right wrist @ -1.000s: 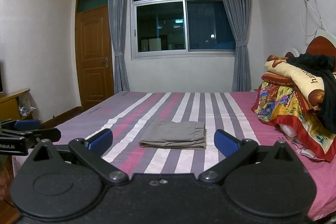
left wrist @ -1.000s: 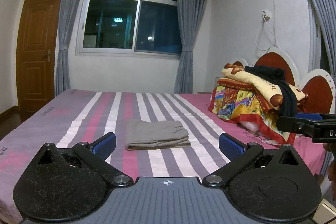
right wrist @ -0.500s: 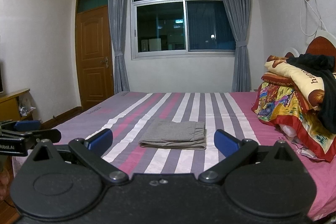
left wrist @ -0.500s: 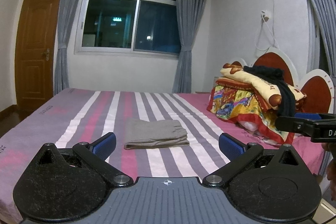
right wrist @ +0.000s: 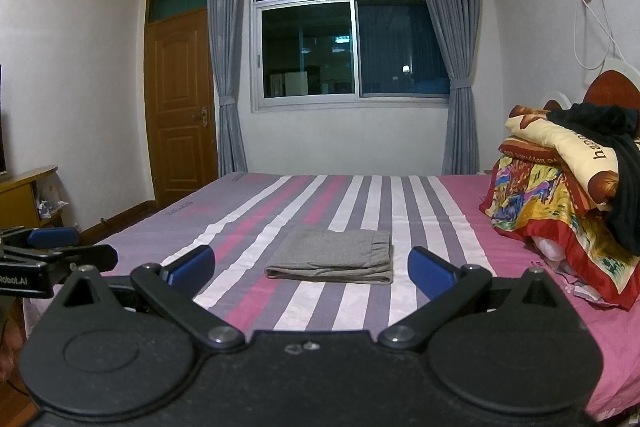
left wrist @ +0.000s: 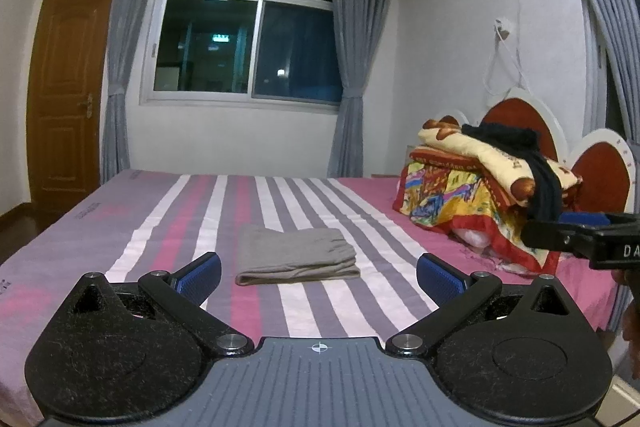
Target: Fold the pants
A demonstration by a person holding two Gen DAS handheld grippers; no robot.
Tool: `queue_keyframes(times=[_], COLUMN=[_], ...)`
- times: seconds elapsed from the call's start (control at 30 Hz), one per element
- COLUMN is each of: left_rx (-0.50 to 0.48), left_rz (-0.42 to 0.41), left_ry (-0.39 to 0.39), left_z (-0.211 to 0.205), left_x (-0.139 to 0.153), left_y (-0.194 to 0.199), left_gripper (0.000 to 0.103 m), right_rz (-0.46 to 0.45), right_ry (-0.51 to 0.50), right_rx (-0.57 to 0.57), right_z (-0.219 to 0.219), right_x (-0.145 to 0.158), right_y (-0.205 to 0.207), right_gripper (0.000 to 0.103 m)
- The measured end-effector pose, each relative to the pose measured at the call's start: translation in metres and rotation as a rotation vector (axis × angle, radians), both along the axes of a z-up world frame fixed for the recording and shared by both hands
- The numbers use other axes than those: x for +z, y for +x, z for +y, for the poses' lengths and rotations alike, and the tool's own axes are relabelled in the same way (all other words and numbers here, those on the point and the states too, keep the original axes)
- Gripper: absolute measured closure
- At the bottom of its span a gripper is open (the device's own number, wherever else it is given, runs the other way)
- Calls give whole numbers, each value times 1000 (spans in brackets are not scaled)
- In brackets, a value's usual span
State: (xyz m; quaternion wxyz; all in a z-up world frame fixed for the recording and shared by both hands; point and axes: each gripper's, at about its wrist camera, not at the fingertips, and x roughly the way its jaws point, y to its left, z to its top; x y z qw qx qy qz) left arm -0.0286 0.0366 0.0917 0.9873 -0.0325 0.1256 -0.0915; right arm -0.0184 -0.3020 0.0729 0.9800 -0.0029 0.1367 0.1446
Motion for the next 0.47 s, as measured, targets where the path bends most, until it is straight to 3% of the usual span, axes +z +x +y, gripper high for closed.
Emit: queue_keyframes(times=[0.1, 0.47], left_rx=[-13, -18], left_rz=[-7, -81], left_ry=[28, 6], left_z=[-2, -3], left_x=[1, 0], left_y=[0, -7], left_gripper=[0, 1], right_rz=[0, -1], right_ry=[-1, -2], right_rx=[1, 2], right_z=[0, 1], right_x=[0, 0], right_y=[0, 0], right_gripper=[0, 0])
